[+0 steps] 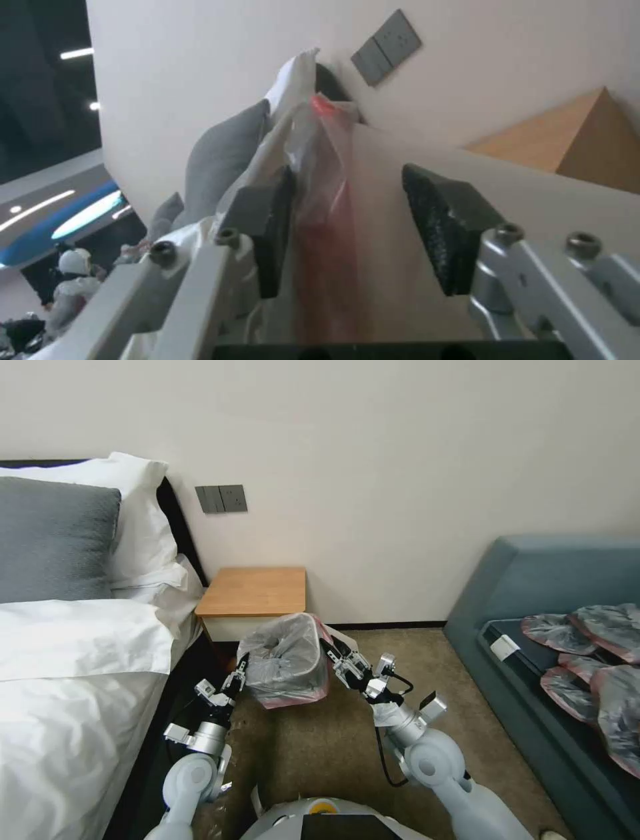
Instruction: Pick up the garbage bag from the table and place it over the trash can.
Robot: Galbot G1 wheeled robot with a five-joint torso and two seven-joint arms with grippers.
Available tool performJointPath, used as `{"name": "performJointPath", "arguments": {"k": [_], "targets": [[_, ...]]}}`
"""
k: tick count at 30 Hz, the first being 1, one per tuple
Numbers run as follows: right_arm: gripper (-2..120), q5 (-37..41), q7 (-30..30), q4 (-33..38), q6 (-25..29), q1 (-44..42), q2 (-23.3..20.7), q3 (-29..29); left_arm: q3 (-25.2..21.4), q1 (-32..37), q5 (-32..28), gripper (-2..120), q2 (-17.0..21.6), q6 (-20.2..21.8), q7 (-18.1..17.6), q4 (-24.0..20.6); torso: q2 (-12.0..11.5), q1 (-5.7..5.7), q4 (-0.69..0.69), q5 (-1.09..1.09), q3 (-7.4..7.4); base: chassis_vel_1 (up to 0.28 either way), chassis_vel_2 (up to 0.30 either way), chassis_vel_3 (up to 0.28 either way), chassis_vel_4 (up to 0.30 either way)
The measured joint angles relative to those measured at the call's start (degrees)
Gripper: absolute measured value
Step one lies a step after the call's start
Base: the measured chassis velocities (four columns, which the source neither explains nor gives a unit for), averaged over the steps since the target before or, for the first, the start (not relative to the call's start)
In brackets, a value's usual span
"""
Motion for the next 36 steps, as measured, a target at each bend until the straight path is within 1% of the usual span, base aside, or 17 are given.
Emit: {"name": "performJointPath", "arguments": {"k": [1, 2, 5, 6, 9, 10, 12, 23, 29, 35, 36], "targets": [[36, -0.1, -0.1, 0.0, 0.0, 0.0, 0.0, 0.0, 0.0, 0.0, 0.0, 9, 0.0, 0.0, 0.0, 0.0, 0.0, 0.0, 0.0, 0.0, 0.0, 0.0, 0.0, 0.0, 0.0], [36, -0.1, -0.1, 0.0, 0.0, 0.0, 0.0, 0.0, 0.0, 0.0, 0.0, 9, 0.0, 0.0, 0.0, 0.0, 0.0, 0.0, 0.0, 0.0, 0.0, 0.0, 0.0, 0.0, 0.0], [22, -0.4, -0.3, 0.0, 0.1, -0.1, -0.1, 0.1, 0.0, -0.1, 0.0, 9, 0.1, 0.0, 0.0, -0.1, 0.0, 0.0, 0.0, 0.0, 0.0, 0.0, 0.0, 0.0, 0.0], [22, -0.4, -0.3, 0.0, 0.1, -0.1, -0.1, 0.1, 0.0, -0.1, 0.0, 9, 0.1, 0.0, 0.0, -0.1, 0.0, 0.0, 0.0, 0.0, 0.0, 0.0, 0.0, 0.0, 0.0], [6, -0.7, -0.4, 0.1, 0.1, -0.1, 0.0, 0.2, 0.0, -0.1, 0.1, 9, 0.1, -0.1, -0.1, -0.1, 0.0, 0.0, 0.0, 0.0, -0.01, 0.0, 0.0, 0.0, 0.0], [6, -0.7, -0.4, 0.1, 0.1, -0.1, 0.0, 0.2, 0.0, -0.1, 0.1, 9, 0.1, -0.1, -0.1, -0.1, 0.0, 0.0, 0.0, 0.0, -0.01, 0.0, 0.0, 0.0, 0.0], [0, -0.8, -0.4, 0.1, 0.2, -0.1, 0.0, 0.2, 0.1, -0.2, 0.2, 9, 0.1, -0.2, -0.1, -0.1, 0.0, 0.0, 0.0, 0.0, 0.0, 0.0, 0.0, 0.0, 0.0], [0, -1.3, 0.0, -0.3, 0.7, 0.9, -0.1, 0.8, 0.1, -0.2, 0.6, 9, 0.2, -0.4, 0.2, 0.0, 0.0, 0.0, 0.0, 0.0, 0.0, 0.0, 0.0, 0.0, 0.0], [0, -3.4, 0.8, -1.7, 1.5, 1.6, -0.1, 1.4, 0.1, -0.2, 0.5, 9, 0.2, -0.6, 1.6, 0.0, 0.0, 0.0, 0.0, 0.0, 0.0, 0.0, 0.0, 0.0, 0.0], [0, -7.1, 2.4, -4.0, 2.2, 2.4, -0.4, 1.8, 0.1, 0.0, -0.5, 9, 0.2, -1.2, 4.7, 0.3, 0.0, 0.0, 0.0, 0.0, -0.01, 0.0, 0.0, 0.0, 0.0], [0, -7.1, 2.4, -4.0, 2.2, 2.4, -0.4, 1.8, 0.1, 0.0, -0.5, 9, 0.2, -1.2, 4.7, 0.3, 0.0, 0.0, 0.0, 0.0, -0.01, 0.0, 0.0, 0.0, 0.0]]}}
